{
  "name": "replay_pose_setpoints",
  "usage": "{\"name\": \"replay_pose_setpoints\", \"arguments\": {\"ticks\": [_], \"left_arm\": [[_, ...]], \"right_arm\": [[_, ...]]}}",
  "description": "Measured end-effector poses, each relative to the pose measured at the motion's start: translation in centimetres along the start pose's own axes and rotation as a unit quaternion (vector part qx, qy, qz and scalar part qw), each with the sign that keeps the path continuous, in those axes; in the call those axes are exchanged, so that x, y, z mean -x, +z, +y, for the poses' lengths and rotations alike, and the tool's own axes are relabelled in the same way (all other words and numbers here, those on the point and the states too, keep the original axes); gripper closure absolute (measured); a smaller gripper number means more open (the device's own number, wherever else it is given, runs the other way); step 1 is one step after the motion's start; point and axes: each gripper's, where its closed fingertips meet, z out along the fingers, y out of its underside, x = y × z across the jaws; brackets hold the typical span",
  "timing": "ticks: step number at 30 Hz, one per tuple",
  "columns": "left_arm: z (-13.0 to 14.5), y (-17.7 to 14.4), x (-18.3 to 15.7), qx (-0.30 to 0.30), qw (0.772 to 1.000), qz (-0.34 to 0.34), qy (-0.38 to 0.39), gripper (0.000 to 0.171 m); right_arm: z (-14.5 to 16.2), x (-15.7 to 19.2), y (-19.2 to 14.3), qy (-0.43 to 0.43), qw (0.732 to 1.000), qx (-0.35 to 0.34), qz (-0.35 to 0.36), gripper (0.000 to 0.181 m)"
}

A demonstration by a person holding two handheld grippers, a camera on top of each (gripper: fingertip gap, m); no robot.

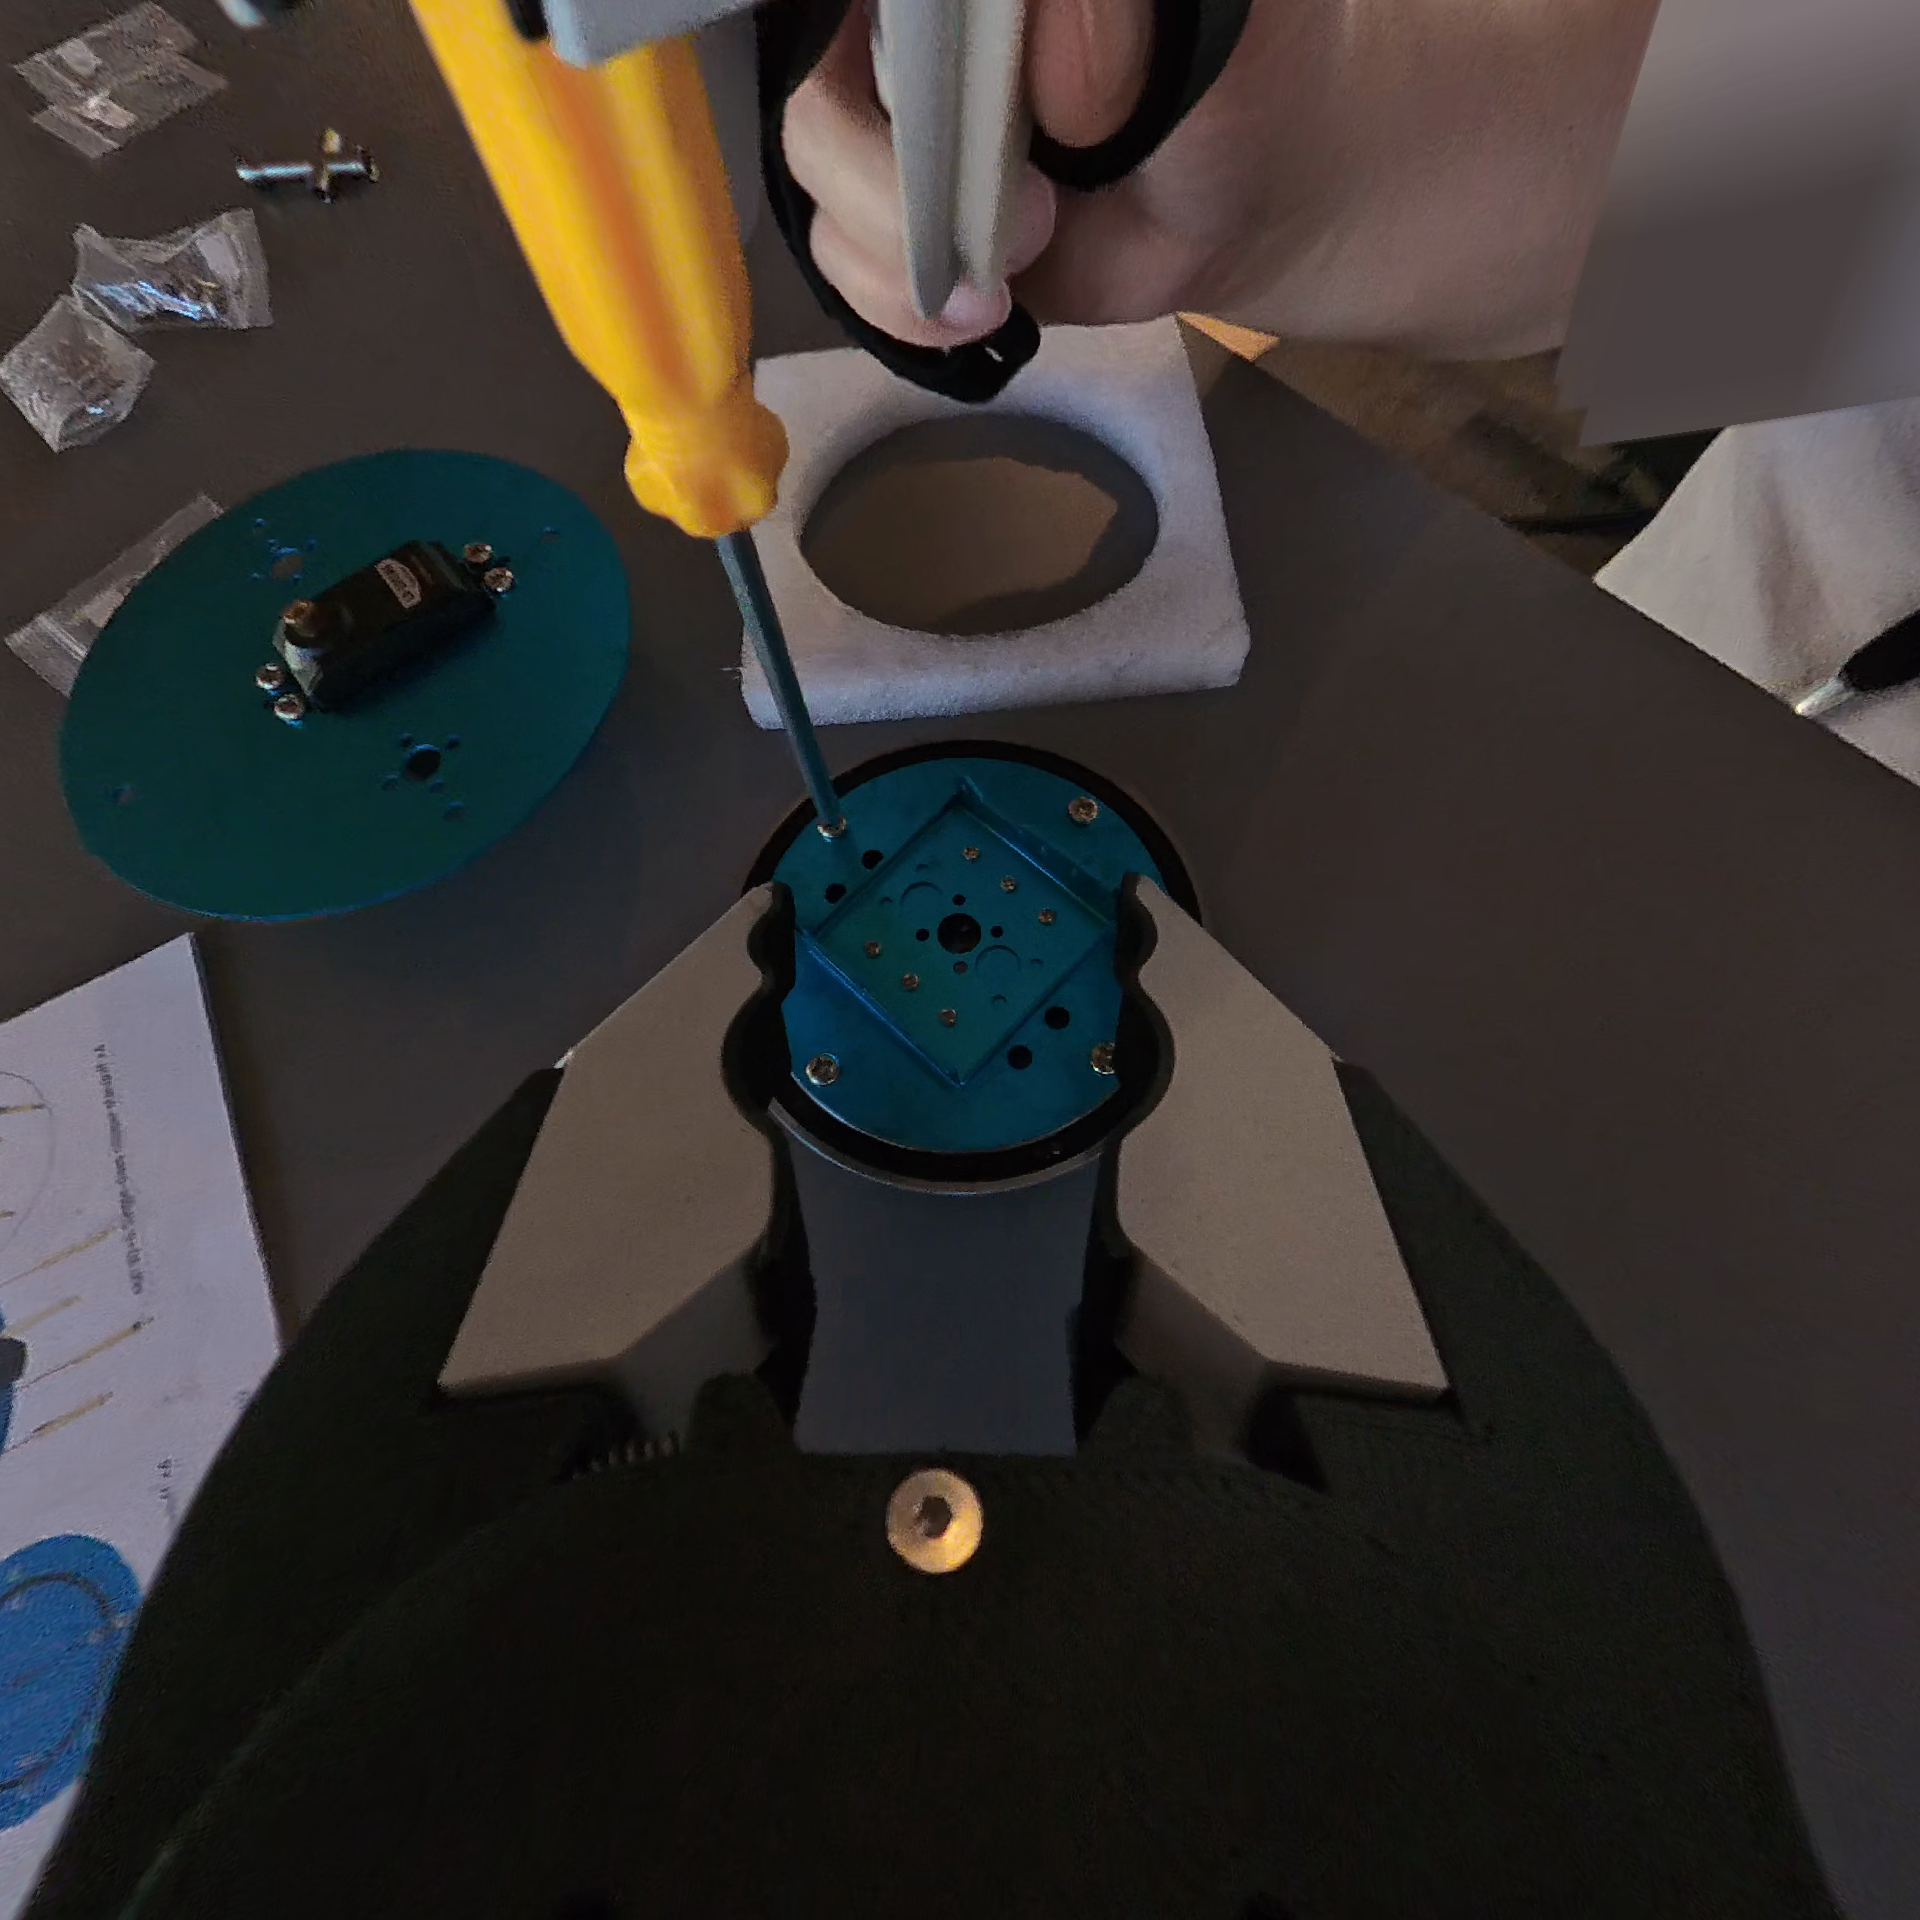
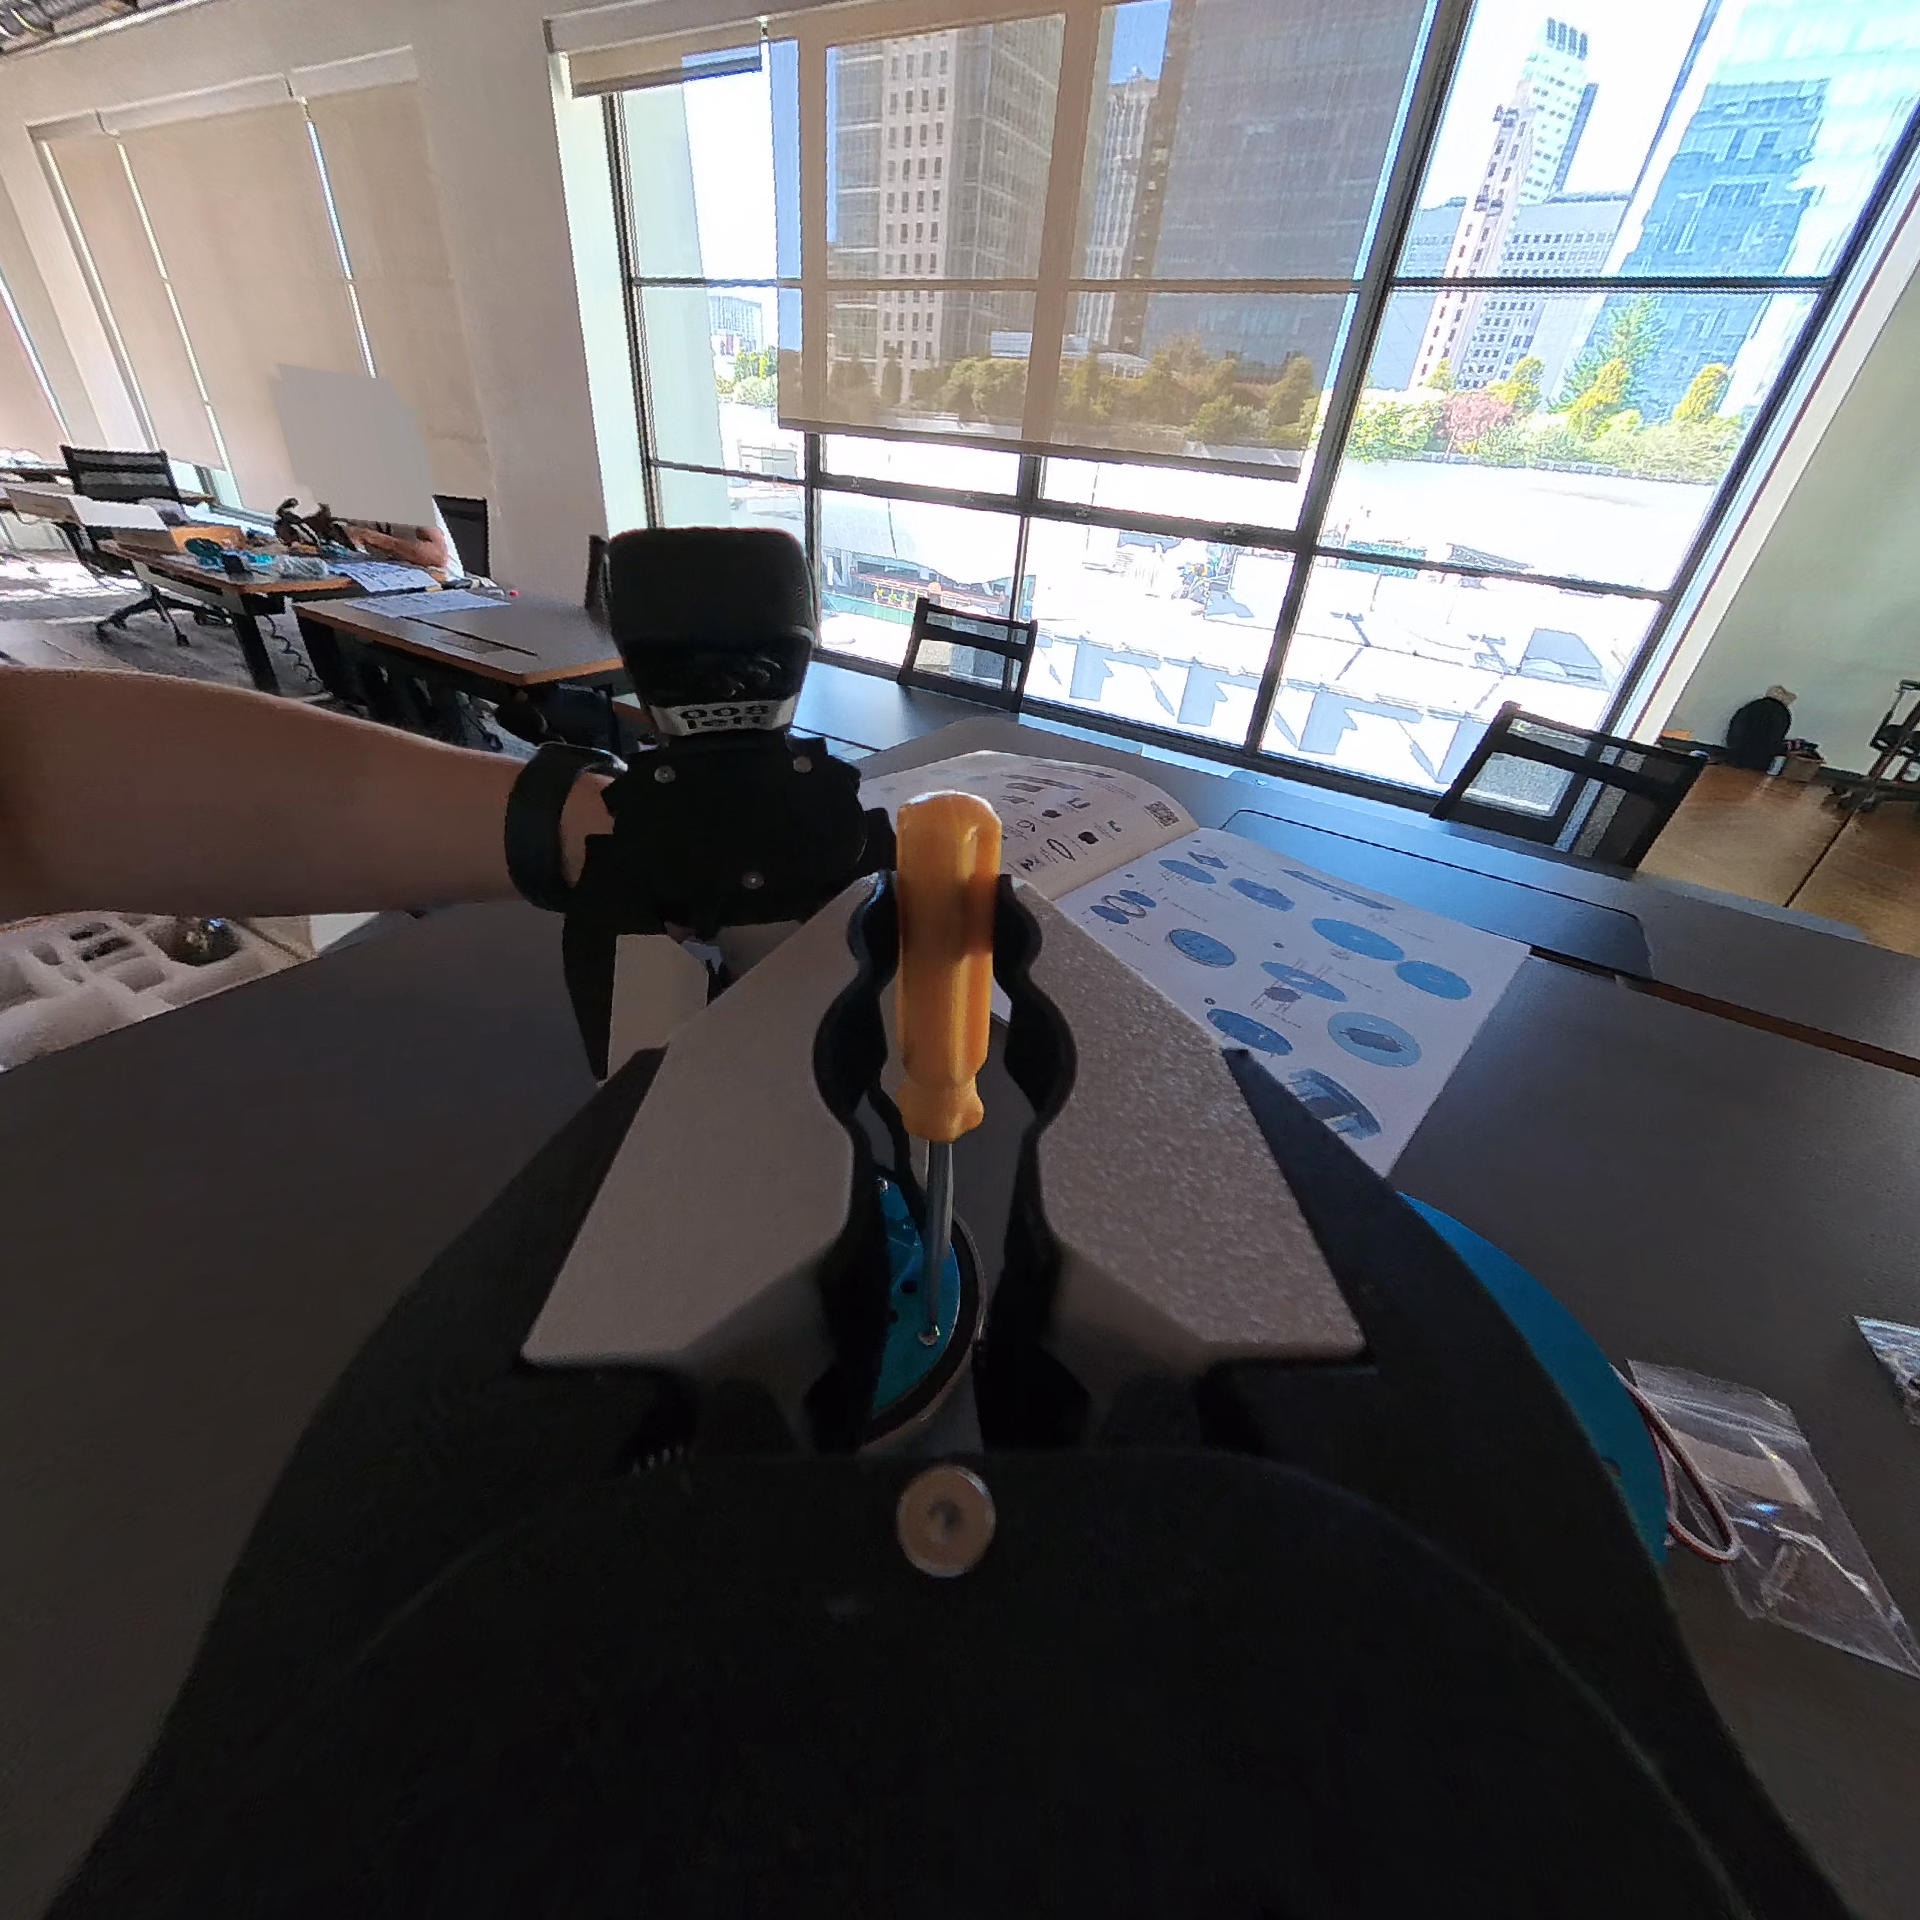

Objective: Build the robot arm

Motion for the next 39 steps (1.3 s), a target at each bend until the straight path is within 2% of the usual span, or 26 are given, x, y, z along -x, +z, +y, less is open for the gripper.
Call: {"name": "replay_pose_setpoints", "arguments": {"ticks": [4, 12, 23, 29, 30, 33, 37, 39], "left_arm": [[-0.1, 0.1, 0.0, -0.023, 0.999, -0.026, -0.03, 0.109], [-0.5, 0.8, -0.1, -0.017, 0.99, -0.106, -0.087, 0.109], [-1.3, 2.0, 0.5, 0.005, 0.961, -0.218, -0.17, 0.109], [-1.4, 1.4, 0.1, 0.012, 0.967, -0.215, -0.137, 0.109], [-2.0, 0.9, 0.1, -0.004, 0.969, -0.212, -0.129, 0.108], [-4.6, -1.0, 1.1, -0.065, 0.968, -0.213, -0.118, 0.12], [-5.7, -0.8, 3.6, -0.075, 0.964, -0.232, -0.107, 0.132], [-6.5, -0.5, 4.4, -0.087, 0.96, -0.257, -0.076, 0.14]], "right_arm": [[0.0, -0.1, 0.0, -0.005, 1.0, 0.006, 0.01, 0.164], [0.0, -0.5, -0.2, 0.0, 0.999, -0.005, 0.043, 0.164], [0.0, -1.7, -0.8, -0.014, 0.988, -0.014, 0.15, 0.164], [0.0, -1.8, -1.2, -0.011, 0.989, -0.019, 0.145, 0.164], [0.0, -1.8, -1.3, -0.011, 0.989, -0.021, 0.144, 0.164], [0.0, -1.7, -1.4, -0.008, 0.99, -0.024, 0.137, 0.164], [0.0, -1.7, -1.5, -0.004, 0.991, -0.014, 0.13, 0.164], [0.0, -1.7, -1.6, -0.007, 0.992, -0.006, 0.126, 0.164]]}}
